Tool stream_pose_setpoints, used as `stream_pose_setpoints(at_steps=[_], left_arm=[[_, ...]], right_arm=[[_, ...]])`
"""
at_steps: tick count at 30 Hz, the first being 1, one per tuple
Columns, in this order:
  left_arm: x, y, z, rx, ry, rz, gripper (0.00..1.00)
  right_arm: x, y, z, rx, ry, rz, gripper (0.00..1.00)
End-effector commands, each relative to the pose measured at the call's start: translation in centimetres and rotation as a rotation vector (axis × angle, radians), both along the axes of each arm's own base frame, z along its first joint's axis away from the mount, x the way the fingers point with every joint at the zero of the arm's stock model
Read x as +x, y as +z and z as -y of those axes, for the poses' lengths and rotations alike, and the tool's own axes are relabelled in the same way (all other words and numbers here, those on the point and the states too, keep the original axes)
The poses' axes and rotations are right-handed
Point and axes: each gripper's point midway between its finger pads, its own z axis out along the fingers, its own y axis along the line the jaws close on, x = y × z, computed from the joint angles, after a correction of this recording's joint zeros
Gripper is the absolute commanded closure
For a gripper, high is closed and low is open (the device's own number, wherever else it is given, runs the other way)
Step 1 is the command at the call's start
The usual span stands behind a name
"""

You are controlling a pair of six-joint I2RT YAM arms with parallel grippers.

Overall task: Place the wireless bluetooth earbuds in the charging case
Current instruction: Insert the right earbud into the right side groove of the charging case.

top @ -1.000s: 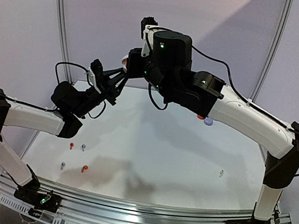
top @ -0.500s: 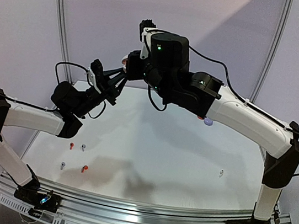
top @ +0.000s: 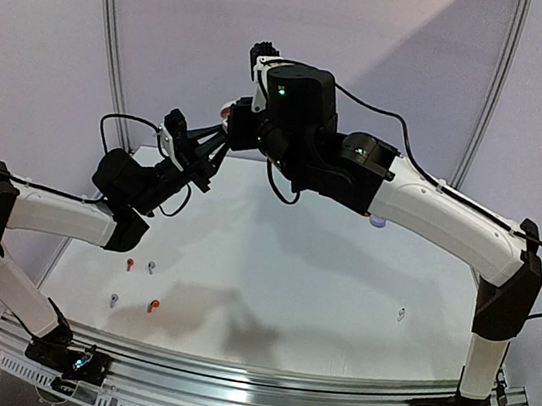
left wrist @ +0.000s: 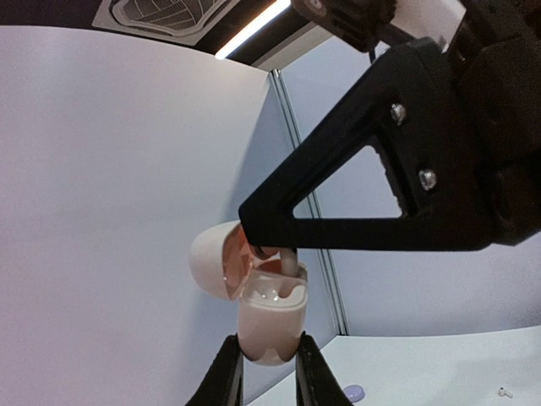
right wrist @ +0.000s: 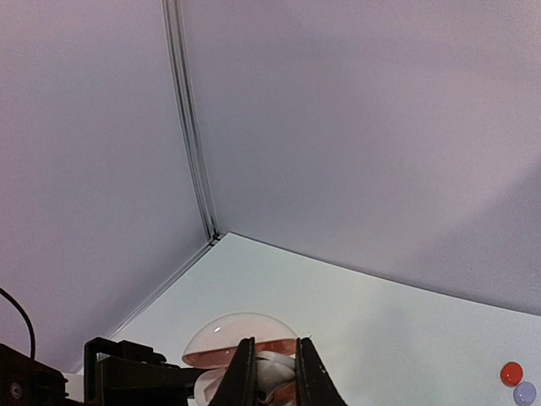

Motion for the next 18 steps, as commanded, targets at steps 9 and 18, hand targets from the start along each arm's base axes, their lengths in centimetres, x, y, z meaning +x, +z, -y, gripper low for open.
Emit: stream_pose_setpoints(at_steps=[9, 18], left_arm=[[-1.3, 2.2, -0.9, -0.057, 0.004, 0.081, 1.0], [-1.3, 2.1, -0.8, -0.055, 0.001, 0.08, 1.0]], right_arm=[[0.7, -3.1, -0.5, -0.087, -0.007, -0.025, 1.0], [0.7, -4.0, -1.2, -0.092, 0.01, -0.037, 0.89]])
